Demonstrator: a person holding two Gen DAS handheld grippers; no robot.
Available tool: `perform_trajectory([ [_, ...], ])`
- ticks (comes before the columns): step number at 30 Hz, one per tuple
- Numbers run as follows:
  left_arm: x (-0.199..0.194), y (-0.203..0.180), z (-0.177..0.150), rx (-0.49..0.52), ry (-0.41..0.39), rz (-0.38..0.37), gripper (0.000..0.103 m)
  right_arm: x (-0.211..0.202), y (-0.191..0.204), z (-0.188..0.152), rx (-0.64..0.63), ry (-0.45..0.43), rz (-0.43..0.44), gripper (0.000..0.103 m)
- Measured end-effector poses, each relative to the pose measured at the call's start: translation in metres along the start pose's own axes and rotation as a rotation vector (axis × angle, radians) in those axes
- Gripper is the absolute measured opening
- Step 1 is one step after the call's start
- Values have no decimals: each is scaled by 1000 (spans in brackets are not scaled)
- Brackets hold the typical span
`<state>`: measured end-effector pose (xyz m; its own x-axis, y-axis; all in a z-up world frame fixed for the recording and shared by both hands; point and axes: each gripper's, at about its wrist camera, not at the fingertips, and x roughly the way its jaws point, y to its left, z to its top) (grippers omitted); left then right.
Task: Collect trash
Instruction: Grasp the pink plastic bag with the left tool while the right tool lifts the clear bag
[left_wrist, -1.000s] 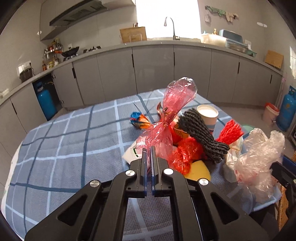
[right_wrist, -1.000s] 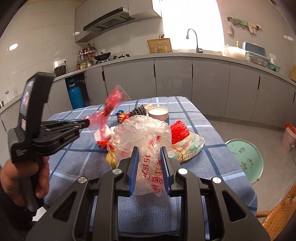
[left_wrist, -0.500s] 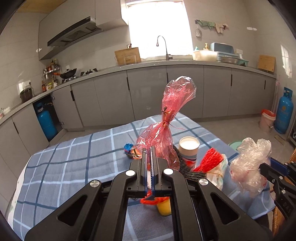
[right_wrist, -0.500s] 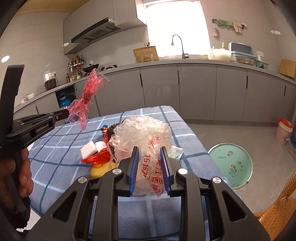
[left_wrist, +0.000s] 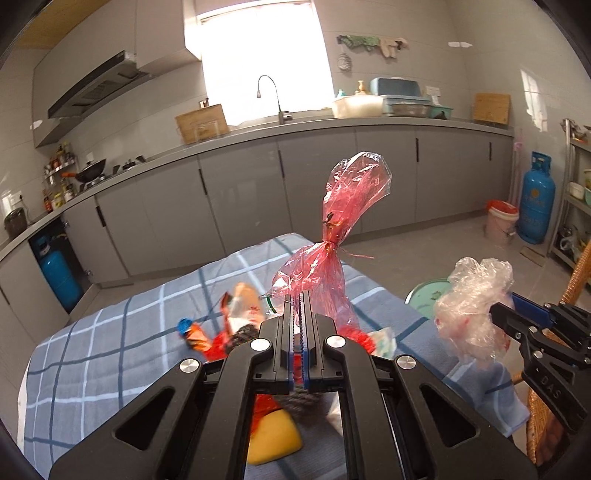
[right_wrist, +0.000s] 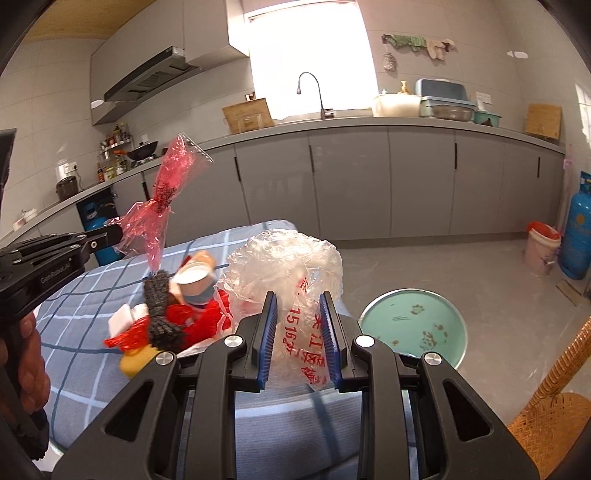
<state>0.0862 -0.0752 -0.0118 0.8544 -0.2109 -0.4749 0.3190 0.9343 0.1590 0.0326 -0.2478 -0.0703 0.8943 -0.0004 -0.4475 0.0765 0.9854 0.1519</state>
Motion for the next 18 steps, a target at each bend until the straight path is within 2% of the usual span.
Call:
perform_trajectory([
  [10,47,-64,18,73,65,-127,4,35,-72,0,71,29,-107,25],
  [18,94,-113,29,102,136,-208,4,71,-120,3,128,62,-153,26],
])
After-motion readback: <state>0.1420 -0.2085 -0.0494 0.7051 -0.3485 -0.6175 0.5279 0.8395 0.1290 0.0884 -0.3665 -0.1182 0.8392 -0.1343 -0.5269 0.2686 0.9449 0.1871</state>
